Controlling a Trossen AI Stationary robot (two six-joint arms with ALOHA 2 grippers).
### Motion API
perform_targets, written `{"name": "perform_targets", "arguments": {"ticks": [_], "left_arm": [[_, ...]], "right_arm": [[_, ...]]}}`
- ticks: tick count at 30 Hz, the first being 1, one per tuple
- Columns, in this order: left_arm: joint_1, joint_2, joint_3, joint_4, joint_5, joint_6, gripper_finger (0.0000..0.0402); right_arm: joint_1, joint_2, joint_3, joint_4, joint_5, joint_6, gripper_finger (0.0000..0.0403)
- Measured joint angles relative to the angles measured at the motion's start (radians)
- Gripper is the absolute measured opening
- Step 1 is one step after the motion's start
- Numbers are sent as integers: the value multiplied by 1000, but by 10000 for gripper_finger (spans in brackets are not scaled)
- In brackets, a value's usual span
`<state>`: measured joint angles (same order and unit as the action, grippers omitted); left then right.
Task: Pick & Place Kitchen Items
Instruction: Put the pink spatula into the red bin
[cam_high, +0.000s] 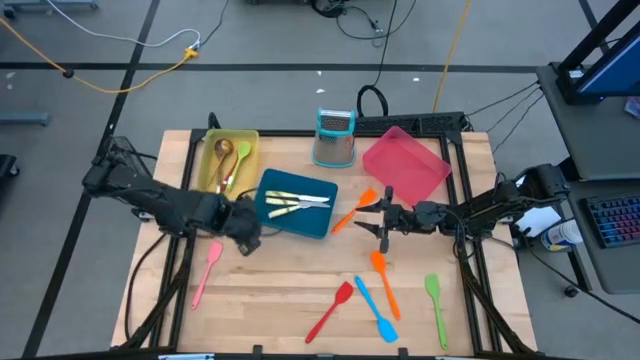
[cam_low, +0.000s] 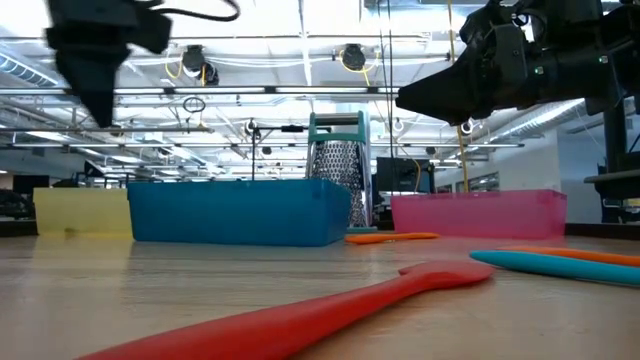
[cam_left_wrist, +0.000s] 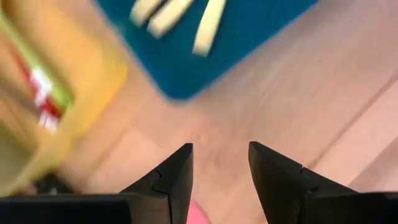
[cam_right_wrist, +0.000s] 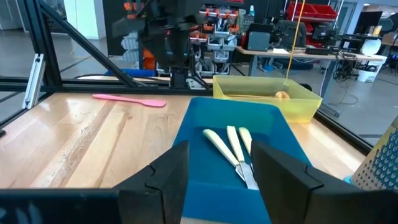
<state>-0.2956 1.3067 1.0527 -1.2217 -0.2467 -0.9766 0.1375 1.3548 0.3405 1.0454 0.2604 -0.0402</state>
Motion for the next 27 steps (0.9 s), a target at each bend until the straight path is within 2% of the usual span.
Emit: {"name": "perform_targets", "arguments": {"ticks": [5,10,15,27], "left_arm": [[-89,-2,-74,-60,134,-198,161],[-142,-1,-209,-56,221,-266,161],[-134,-1,-336,-49,315,-338,161],[-90,4,-362,63,340,-372,161]], "right_arm": [[0,0,0,-2,0,1,167],[0,0,0,-3,0,6,167],[0,0,0,-3,0,64,167],[1,0,0,-17,0,63,167]]}}
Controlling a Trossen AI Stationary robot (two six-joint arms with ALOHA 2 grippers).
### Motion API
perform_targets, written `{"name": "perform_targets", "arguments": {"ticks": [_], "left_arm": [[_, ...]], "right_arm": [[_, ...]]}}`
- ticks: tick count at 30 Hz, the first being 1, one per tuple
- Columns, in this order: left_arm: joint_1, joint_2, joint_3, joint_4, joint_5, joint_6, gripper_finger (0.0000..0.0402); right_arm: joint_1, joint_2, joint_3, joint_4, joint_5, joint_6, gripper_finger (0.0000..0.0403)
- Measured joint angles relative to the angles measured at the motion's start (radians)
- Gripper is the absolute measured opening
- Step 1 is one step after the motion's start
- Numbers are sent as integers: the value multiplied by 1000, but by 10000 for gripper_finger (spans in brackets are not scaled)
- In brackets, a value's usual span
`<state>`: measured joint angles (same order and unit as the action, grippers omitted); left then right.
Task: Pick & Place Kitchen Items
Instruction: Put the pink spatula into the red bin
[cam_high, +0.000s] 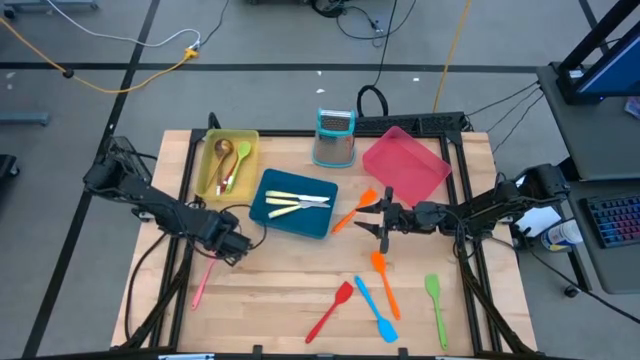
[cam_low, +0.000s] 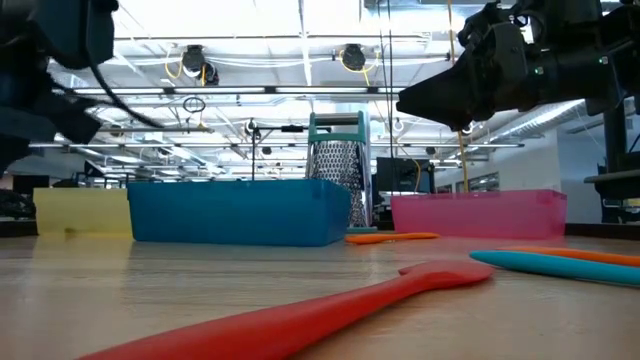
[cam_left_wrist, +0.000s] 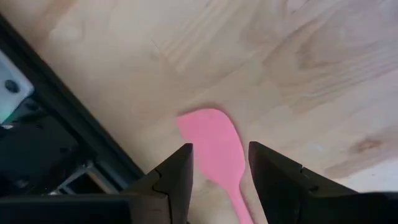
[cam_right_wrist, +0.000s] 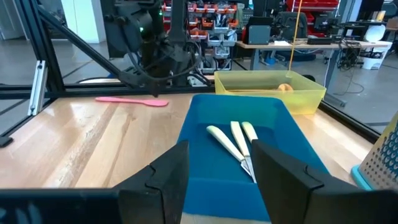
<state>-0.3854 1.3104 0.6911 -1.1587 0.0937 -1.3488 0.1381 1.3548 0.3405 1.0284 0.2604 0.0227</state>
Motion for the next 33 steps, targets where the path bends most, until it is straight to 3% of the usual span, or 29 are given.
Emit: {"name": "perform_targets", "arguments": {"ticks": [7,15,22,33], "left_arm": [[-1,1,-120,141,66,-46,161],[-1,0,-123,149,62,-83,161],[-6,1,-124,144,171,-290,161],[-31,39,-147,191,156,-397,161]], "right_arm": [[0,0,0,-3,0,0,167],[0,0,0,-2,0,-2,167],[0,0,0,-2,0,-8,167],[0,0,0,-1,0,-19,167]]}}
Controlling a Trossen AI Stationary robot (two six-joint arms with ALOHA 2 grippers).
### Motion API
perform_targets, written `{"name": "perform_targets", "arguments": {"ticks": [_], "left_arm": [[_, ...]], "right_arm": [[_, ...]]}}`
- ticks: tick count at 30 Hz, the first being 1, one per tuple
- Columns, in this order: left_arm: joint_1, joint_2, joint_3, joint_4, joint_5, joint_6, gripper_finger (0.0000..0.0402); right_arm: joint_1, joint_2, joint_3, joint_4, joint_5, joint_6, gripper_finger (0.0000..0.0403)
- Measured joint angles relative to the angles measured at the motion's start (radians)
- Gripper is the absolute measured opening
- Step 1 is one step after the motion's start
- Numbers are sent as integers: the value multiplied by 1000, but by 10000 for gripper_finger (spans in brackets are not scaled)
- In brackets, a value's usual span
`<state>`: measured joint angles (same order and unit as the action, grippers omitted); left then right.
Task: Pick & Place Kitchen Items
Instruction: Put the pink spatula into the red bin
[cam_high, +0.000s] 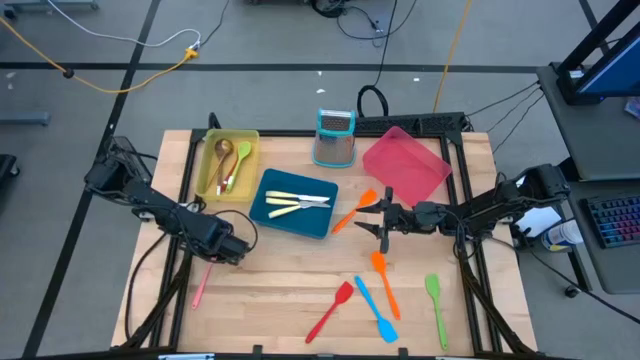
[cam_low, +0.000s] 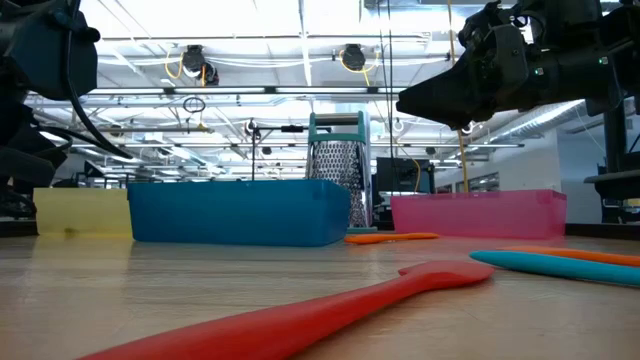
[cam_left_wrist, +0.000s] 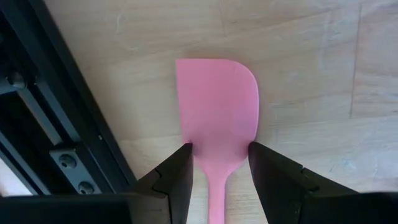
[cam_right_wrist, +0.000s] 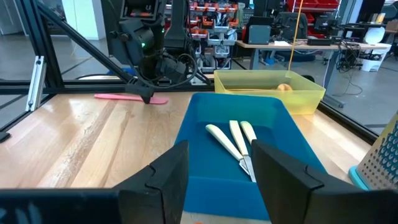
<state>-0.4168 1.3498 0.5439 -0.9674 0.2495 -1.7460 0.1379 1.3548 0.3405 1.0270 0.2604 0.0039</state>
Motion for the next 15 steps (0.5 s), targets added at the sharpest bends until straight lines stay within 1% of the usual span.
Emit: {"name": "perform_targets", "arguments": {"ticks": [7,12,15], "left_arm": [[1,14,-18,35,16,-73,161],[0,14,-18,63,-43,-7,158],[-1,14,-19,80,-64,40,134]], "right_arm": [[-1,0,0,8,0,-28,167],[-1,0,0,45,0,-74,167],[-1,0,0,59,0,-80,167]]}}
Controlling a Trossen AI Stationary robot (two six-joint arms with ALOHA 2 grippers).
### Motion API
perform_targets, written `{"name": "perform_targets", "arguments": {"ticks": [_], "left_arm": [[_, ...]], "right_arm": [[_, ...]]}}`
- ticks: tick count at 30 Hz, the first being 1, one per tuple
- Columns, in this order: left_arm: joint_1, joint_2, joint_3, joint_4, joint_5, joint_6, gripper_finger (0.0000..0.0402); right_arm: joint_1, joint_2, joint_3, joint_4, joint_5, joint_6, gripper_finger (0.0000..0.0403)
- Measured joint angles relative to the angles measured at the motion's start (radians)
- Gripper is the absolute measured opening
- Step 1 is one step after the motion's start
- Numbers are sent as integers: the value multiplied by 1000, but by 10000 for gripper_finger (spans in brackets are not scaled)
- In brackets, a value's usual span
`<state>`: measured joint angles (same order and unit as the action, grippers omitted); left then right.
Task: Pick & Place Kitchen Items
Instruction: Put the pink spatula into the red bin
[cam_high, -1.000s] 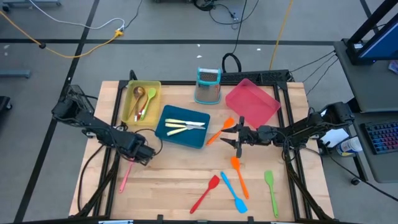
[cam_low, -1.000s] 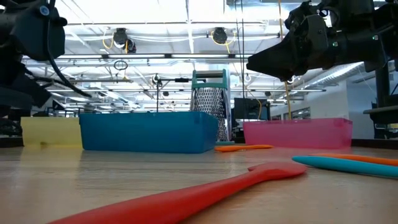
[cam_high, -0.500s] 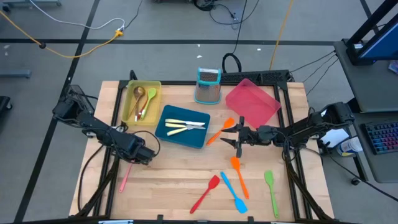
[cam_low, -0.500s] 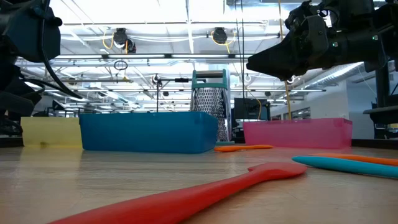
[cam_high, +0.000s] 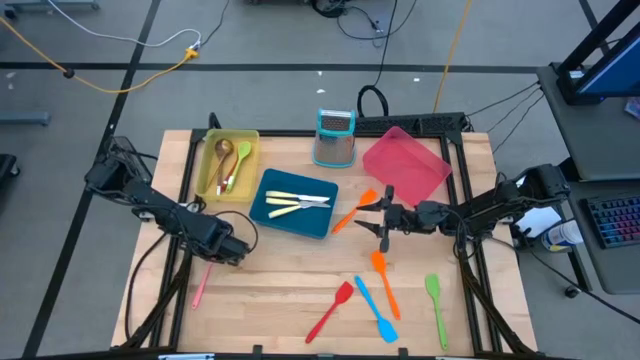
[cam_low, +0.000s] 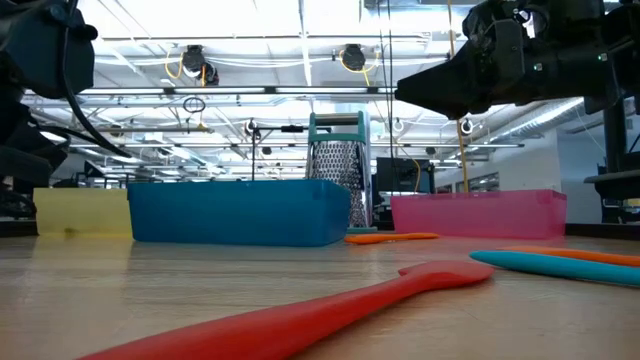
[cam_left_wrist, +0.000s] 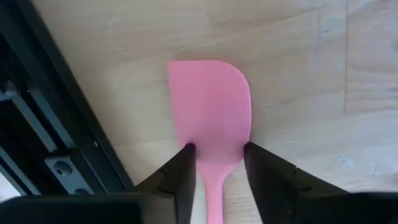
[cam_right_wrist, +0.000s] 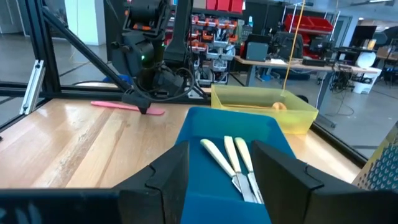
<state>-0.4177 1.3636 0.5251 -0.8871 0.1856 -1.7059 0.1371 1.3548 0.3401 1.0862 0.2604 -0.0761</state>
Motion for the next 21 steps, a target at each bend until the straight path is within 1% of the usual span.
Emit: {"name": "perform_targets", "arguments": {"ticks": [6,11,14,16,17,19,21], "left_arm": [[1,0,1,-26,-6,0,51],[0,-10,16,-39,-23,35,8],[-1,-23,55,-66,-85,64,1],[1,-26,76,-105,-169,66,2],[2,-28,90,-116,-194,66,2],[1,-31,98,-122,-192,70,2],[0,-29,94,-139,-166,86,5]], "right_arm": [[0,0,0,1,0,0,167],[0,0,0,2,0,1,167],[0,0,0,2,0,3,167],[0,0,0,2,0,3,167],[0,0,0,2,0,3,167],[0,0,0,2,0,3,167],[0,0,0,2,0,4,167]]}}
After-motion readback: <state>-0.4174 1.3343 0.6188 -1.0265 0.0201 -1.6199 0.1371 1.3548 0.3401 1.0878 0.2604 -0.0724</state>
